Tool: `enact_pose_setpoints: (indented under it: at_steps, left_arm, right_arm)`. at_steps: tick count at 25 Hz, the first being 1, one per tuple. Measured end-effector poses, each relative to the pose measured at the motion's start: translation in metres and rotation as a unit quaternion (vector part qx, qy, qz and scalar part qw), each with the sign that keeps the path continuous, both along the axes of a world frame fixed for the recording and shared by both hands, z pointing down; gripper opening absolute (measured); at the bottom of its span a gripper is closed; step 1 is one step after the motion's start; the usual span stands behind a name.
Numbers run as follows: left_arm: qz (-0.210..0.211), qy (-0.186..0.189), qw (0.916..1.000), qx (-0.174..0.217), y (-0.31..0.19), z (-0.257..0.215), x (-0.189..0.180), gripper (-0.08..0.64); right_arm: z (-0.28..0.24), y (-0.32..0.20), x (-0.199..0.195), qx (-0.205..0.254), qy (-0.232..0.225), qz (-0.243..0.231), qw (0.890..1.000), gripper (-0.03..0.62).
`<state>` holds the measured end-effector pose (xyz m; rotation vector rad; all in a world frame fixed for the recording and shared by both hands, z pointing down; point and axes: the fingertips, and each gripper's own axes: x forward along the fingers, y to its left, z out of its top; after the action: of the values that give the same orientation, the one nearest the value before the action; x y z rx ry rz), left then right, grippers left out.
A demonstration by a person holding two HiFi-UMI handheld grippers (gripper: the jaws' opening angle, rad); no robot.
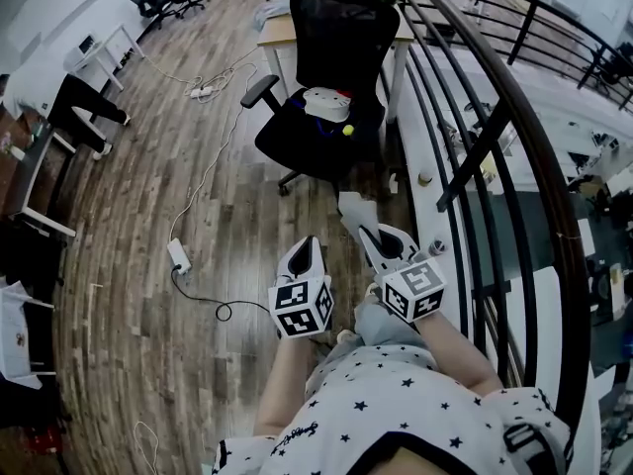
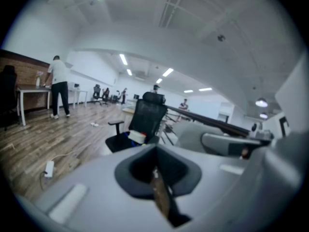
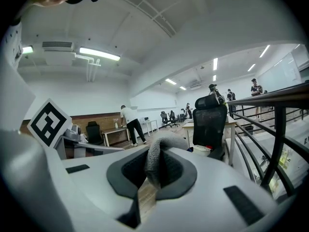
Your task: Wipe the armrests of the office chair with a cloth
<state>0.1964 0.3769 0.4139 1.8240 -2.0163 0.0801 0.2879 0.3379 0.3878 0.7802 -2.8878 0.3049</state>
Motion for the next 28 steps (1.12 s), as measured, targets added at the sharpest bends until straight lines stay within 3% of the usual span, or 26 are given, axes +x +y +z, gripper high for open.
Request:
enact_pose_setpoints:
  at_steps: [11, 28]
  left_arm:
    - [0.001, 0.011, 0.9999, -0.01, -0.03, 0.009, -0.017, 0.003]
    - [-0.003, 0.011, 0.9996, -0.024, -0.145, 0.01, -0.059, 0.003]
  right_arm:
    - [0.004, -0.031, -0.017, -0.011, -0.006, -0.004, 1.0, 0.026]
    - [-0.001, -0.159, -0.059, 0.005, 0.017, -0.021, 1.0, 0.026]
